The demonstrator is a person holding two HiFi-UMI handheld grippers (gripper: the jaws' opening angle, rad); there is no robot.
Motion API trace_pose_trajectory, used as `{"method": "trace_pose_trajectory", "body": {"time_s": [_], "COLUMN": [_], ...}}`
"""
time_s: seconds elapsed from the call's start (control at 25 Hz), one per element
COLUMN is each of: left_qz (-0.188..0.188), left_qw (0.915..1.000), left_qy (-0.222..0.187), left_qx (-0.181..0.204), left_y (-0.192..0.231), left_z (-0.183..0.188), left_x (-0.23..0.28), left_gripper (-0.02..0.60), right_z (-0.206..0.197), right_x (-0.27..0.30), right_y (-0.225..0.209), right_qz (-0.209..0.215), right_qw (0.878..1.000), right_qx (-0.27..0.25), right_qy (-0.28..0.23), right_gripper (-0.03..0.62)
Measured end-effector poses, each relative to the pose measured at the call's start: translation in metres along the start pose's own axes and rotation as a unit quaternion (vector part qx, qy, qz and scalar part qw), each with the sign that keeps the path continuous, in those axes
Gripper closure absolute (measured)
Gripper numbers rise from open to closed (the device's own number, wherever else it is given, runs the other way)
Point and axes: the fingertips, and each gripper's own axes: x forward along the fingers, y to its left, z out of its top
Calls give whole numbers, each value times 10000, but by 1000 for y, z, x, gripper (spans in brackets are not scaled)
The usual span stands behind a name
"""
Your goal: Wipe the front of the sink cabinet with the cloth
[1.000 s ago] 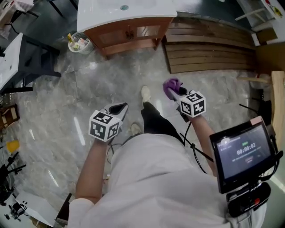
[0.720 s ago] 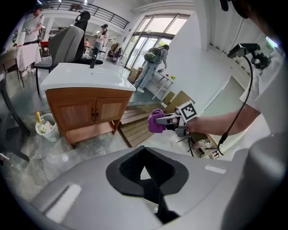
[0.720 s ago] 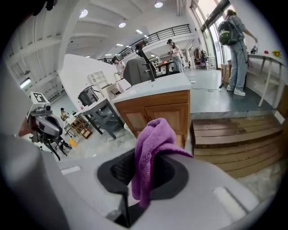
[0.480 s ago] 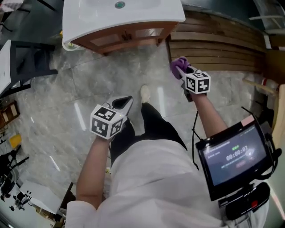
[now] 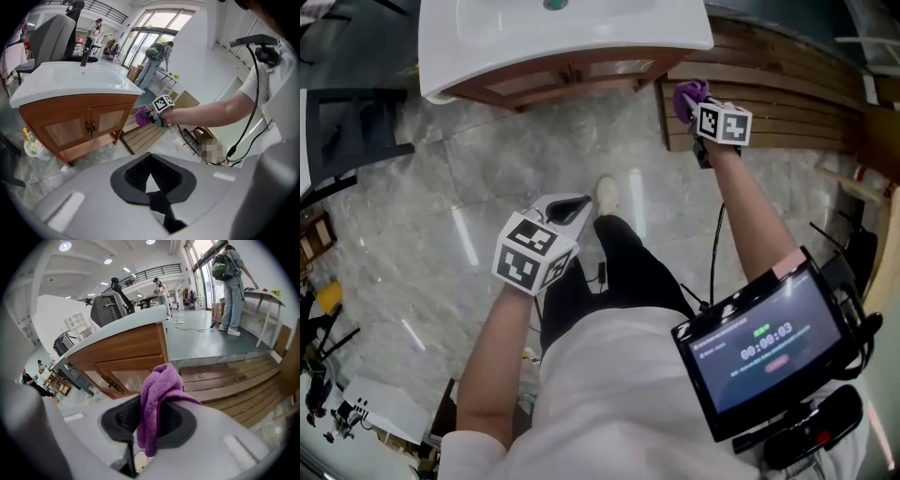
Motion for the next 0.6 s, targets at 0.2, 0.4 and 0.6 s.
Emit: {"method": "trace_pose_trajectory", "body": {"time_s": [0.2,0.4,0.6], "left_qz": [-50,-109,-151], "left_qw": [10000,9999,9995], "left_qy": [11,-81,-197], "left_qx": [81,-87,-208], "left_y": [15,28,39], "left_z": [5,6,-1], "left_x": [4,-1,-15], "left_gripper": [577,577,577], "right_z": [24,41,48], "right_x": [33,53,69], "right_y": [-14,-9,16], "right_qz": [-279,-397,-400], "right_qw": [9996,9991,9989], "right_qx": [11,-86,-191], "right_qy": [54,137,151], "right_gripper": [522,522,522]}}
